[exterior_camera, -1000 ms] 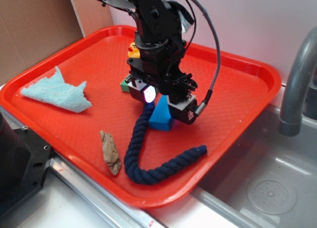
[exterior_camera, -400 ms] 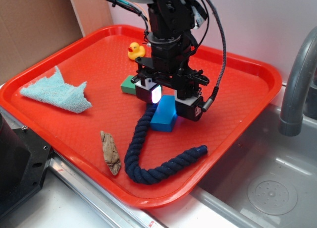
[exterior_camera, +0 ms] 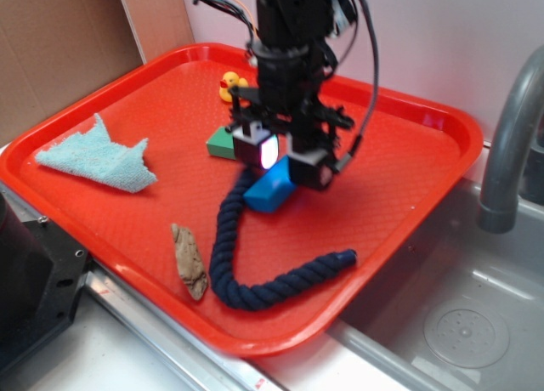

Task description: Grab the blue block.

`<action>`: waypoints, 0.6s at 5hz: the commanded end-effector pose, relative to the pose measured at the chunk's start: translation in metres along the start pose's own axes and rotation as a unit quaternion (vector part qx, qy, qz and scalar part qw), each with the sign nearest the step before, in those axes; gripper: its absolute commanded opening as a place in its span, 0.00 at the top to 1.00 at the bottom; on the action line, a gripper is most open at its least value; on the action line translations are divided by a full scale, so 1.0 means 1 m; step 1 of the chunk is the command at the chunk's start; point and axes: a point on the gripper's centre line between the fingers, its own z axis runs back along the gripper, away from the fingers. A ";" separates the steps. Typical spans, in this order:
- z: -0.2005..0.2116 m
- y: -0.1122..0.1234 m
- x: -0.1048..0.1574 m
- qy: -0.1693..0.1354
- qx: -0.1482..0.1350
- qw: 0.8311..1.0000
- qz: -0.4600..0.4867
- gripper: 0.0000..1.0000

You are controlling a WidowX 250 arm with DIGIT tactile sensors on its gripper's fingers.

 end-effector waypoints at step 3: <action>0.074 0.019 0.007 -0.090 -0.028 0.995 -0.039 0.00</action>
